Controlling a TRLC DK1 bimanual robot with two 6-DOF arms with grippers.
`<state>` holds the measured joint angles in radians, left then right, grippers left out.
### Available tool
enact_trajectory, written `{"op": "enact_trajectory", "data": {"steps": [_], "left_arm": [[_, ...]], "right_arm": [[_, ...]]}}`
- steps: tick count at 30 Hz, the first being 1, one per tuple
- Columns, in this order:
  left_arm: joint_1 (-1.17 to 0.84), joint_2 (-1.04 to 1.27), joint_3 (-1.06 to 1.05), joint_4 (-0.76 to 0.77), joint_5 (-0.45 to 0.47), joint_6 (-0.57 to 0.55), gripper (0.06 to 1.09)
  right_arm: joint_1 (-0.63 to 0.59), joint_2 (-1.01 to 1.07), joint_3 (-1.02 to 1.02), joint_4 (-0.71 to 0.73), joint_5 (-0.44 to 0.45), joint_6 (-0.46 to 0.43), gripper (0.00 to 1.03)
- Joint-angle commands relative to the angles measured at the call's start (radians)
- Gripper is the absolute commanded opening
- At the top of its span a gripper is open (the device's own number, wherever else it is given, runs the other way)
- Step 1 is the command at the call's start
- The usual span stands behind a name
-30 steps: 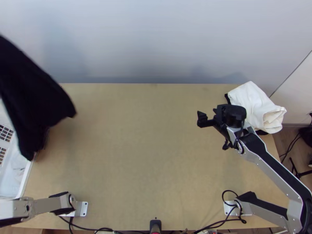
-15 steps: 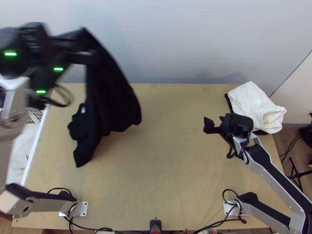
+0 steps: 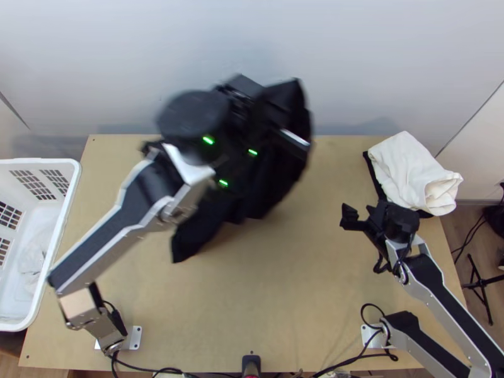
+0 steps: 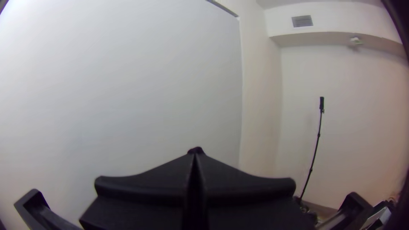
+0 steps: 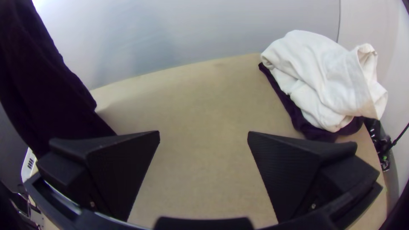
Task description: Fold the t-shirt
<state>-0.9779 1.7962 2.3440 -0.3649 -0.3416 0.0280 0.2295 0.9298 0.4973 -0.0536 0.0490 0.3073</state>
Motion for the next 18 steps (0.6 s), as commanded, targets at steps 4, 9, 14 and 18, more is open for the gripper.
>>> {"op": "enact_trajectory", "data": {"steps": [4, 9, 14, 18], "left_arm": [[-0.096, 0.143, 0.028, 0.277, -0.013, 0.036, 0.1], [-0.028, 0.206, 0.0, 0.374, -0.063, 0.087, 0.1], [0.163, 0.229, -0.132, 0.391, -0.152, 0.089, 0.1], [0.347, 0.193, -0.29, 0.422, -0.163, 0.09, 0.1]], "right_arm": [[-0.029, -0.082, -0.095, 0.001, 0.0, 0.013, 0.96], [-0.032, -0.083, -0.095, 0.001, 0.0, 0.013, 0.96], [-0.032, -0.086, -0.095, 0.001, 0.0, 0.013, 0.96], [-0.029, -0.094, -0.095, 0.001, 0.0, 0.013, 0.96]]}}
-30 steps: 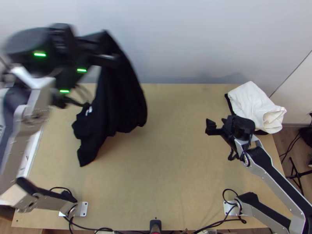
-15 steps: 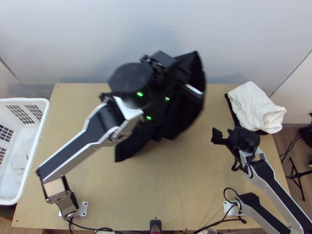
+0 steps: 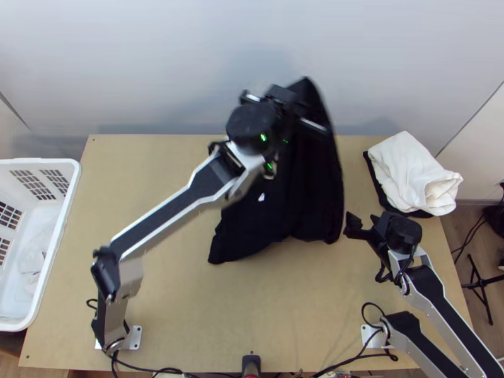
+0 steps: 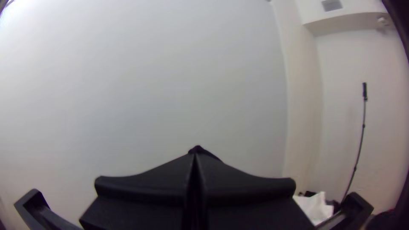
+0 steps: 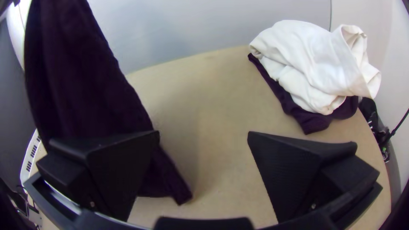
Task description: Fold the t-shirt
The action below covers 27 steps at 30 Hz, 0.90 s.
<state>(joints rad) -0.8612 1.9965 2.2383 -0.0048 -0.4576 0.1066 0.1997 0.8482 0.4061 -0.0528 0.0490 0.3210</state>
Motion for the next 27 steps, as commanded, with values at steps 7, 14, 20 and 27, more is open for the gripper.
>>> {"op": "enact_trajectory", "data": {"steps": [7, 14, 20, 27], "left_arm": [[0.459, -0.146, -0.525, 0.22, -0.036, 0.061, 1.08], [0.49, -0.369, -0.758, 0.2, -0.036, 0.09, 1.04], [0.559, -0.57, -0.913, 0.005, -0.035, 0.12, 1.04], [0.656, -0.95, -1.252, -0.067, 0.057, 0.153, 1.04]], "right_arm": [[0.033, -0.012, -0.016, 0.062, 0.0, 0.012, 0.99], [0.078, 0.009, 0.005, 0.019, -0.011, 0.032, 0.99], [0.127, 0.018, 0.08, -0.091, -0.081, 0.023, 0.99], [0.28, 0.118, 0.152, -0.205, -0.172, 0.006, 0.99]]}}
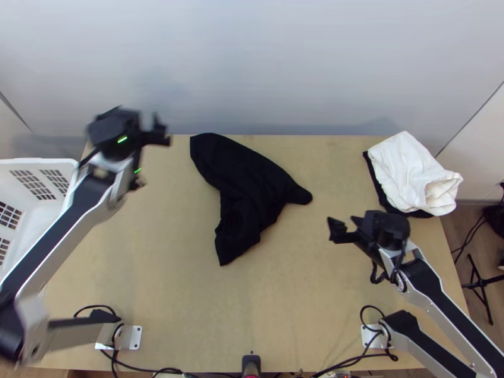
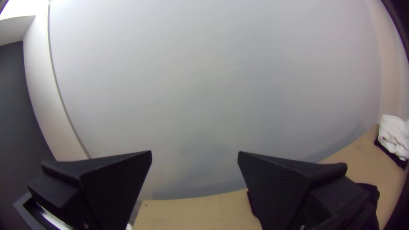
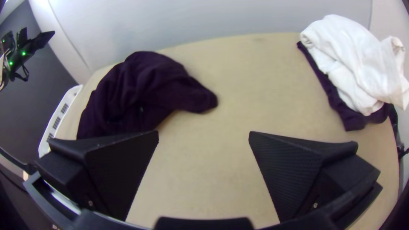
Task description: Fold the t-shirt
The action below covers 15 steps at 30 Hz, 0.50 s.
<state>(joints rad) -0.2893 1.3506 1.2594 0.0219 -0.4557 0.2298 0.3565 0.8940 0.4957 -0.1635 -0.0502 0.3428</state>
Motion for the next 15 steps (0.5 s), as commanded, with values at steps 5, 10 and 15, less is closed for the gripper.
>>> {"op": "enact_trajectory", "data": {"steps": [5, 10, 15], "left_arm": [[0.142, -0.501, -0.439, -0.177, 0.063, 0.062, 1.04], [0.289, -0.605, -0.526, -0.237, 0.17, 0.008, 1.04], [0.303, -0.705, -0.591, -0.3, 0.184, -0.035, 1.04]], "right_arm": [[0.237, 0.183, 0.136, -0.157, -0.18, -0.042, 0.99], [0.311, 0.326, 0.221, -0.162, -0.215, -0.053, 0.99], [0.329, 0.436, 0.287, -0.128, -0.261, -0.047, 0.99]]}}
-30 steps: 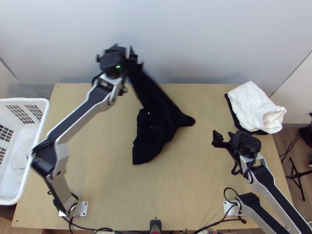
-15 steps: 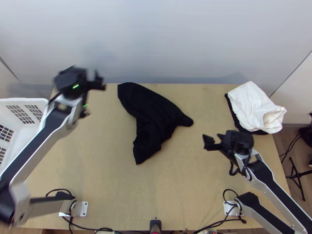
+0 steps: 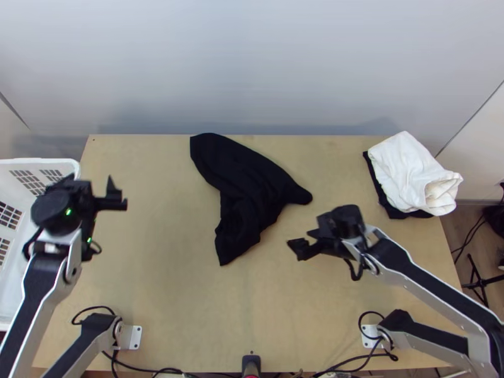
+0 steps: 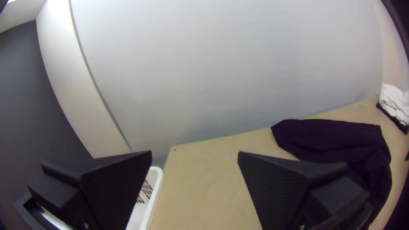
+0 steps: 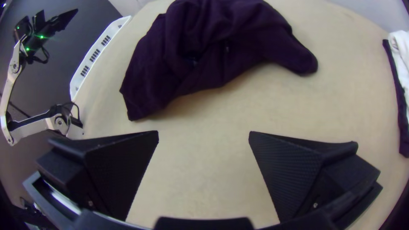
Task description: Fold the t-shirt
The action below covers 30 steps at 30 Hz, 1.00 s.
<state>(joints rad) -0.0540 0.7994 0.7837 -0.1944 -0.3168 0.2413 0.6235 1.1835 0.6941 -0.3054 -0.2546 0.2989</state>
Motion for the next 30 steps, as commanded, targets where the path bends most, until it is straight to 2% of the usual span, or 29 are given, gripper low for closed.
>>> {"op": "enact_trajectory", "data": {"steps": [1, 4, 8, 14, 24, 26, 27, 29, 30], "left_arm": [[0.068, -0.169, -0.126, -0.089, 0.047, -0.056, 1.04], [0.068, -0.183, -0.135, -0.166, 0.05, -0.14, 1.04], [0.049, -0.241, -0.166, -0.258, 0.082, -0.198, 1.04], [0.022, -0.364, -0.179, -0.379, 0.128, -0.203, 1.04], [0.034, -0.413, -0.187, -0.444, 0.127, -0.203, 1.04], [0.037, -0.413, -0.185, -0.445, 0.127, -0.203, 1.04], [0.039, -0.413, -0.187, -0.444, 0.127, -0.203, 1.04], [0.04, -0.413, -0.187, -0.442, 0.127, -0.203, 1.04], [0.04, -0.413, -0.185, -0.442, 0.127, -0.201, 1.04]], "right_arm": [[0.071, 0.168, 0.097, 0.022, -0.057, -0.003, 0.99], [0.088, 0.212, 0.104, 0.068, -0.068, 0.009, 0.99], [0.108, 0.288, 0.133, 0.112, -0.075, 0.017, 0.99], [0.168, 0.398, 0.191, 0.163, -0.074, 0.022, 0.99], [0.179, 0.521, 0.303, 0.184, -0.054, 0.014, 0.95], [0.185, 0.527, 0.306, 0.183, -0.017, 0.013, 0.83], [0.196, 0.527, 0.3, 0.183, 0.018, -0.01, 0.67], [0.211, 0.499, 0.288, 0.183, 0.063, -0.05, 0.19], [0.211, 0.484, 0.282, 0.183, 0.063, -0.061, 0.02]]}}
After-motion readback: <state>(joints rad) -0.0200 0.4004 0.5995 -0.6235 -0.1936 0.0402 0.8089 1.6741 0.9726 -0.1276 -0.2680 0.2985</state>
